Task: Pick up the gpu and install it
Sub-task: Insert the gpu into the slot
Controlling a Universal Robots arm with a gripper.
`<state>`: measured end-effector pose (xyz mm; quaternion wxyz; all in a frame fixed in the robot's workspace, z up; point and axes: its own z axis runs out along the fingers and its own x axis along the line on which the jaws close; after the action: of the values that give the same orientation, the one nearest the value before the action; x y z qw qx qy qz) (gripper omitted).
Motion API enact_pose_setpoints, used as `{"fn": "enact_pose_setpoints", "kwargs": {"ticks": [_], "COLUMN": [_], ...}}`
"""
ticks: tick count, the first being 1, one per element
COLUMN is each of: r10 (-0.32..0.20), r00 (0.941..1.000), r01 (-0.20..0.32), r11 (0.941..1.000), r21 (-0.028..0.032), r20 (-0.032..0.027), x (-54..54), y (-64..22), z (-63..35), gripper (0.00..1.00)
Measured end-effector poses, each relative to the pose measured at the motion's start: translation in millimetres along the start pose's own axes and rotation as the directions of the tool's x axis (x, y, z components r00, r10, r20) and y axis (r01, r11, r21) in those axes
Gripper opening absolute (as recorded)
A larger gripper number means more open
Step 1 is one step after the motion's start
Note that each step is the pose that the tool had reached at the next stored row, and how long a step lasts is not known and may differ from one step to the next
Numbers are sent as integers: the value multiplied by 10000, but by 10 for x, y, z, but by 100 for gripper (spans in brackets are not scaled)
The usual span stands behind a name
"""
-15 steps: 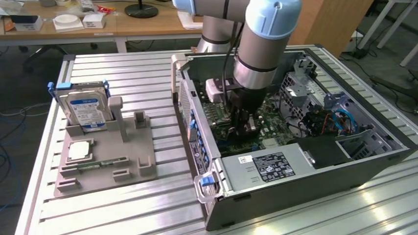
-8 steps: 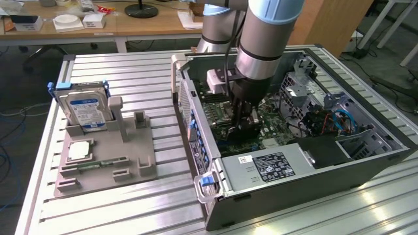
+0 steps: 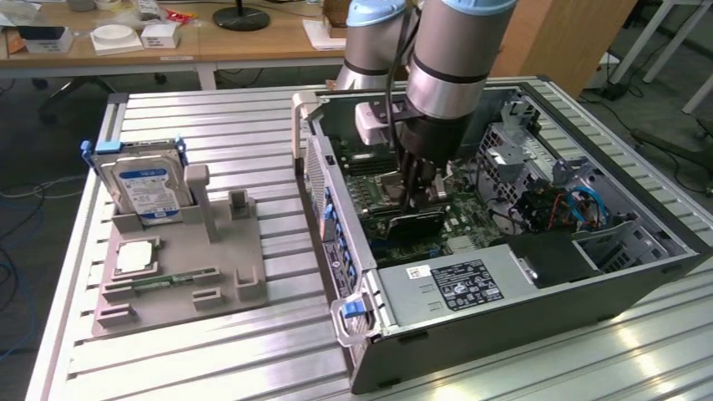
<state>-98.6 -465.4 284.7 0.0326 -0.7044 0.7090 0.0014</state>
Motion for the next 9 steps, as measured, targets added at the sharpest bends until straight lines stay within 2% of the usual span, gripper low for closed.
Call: {"fn": "enact_pose_setpoints", "kwargs": {"ticks": [2,4,9], "r10": [-1,-2,-1], "r00": [10000,10000,10000], "r01": [1,2,1], "r11": [10000,10000,10000], "r21": [17,18,18], "r20": [2,2,1], "x": [-1,-1,0], "y": [-1,-1,0], "z": [-12,-11,-12], "gripper": [14,10,10]}}
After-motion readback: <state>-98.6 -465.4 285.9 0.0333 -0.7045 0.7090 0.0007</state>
